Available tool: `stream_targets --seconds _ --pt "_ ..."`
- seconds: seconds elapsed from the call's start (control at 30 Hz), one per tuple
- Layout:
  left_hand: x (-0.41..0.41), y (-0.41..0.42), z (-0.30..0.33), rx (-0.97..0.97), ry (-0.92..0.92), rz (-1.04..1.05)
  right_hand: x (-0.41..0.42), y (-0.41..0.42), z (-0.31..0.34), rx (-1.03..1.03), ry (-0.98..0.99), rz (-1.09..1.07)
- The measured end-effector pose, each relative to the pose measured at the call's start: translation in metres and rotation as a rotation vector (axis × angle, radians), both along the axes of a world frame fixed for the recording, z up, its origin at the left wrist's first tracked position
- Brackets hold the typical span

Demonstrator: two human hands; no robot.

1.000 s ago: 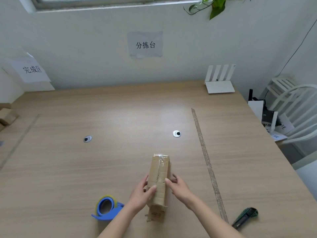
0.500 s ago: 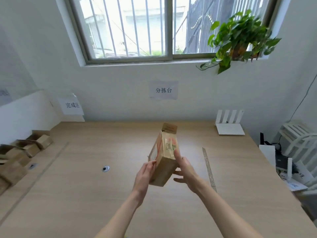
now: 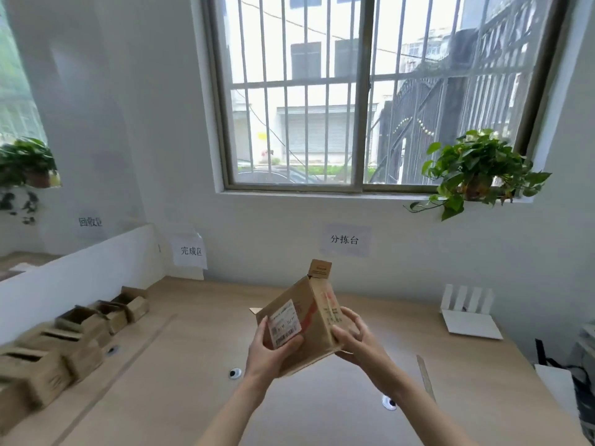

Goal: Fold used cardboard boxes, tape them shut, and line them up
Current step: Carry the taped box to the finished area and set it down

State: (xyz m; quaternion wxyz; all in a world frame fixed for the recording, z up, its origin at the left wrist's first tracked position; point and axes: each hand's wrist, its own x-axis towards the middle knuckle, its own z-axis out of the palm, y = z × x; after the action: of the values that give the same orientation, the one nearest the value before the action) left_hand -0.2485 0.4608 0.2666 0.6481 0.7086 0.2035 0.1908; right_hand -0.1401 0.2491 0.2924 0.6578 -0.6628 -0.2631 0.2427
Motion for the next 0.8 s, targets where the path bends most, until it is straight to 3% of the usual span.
stream_targets --seconds 0.13,0.33,0.53,0.8 --pt "-0.037 0.059 0.001 0.139 0.016 0.157 -0.021 0.047 0.022 -0.095 -0.222 0.021" --pt "-0.111 0.147 0.009 0.267 0.016 0.252 -0.066 0.154 0.023 -0.161 -0.373 -0.012" --pt "-0.2 0.244 0.005 0.323 0.122 0.332 -0.143 0.265 0.018 -0.25 -0.388 0.174" --pt "-0.303 0.37 -0.041 0.361 0.326 0.36 -0.221 0.399 -0.032 -0.245 -0.418 0.17"
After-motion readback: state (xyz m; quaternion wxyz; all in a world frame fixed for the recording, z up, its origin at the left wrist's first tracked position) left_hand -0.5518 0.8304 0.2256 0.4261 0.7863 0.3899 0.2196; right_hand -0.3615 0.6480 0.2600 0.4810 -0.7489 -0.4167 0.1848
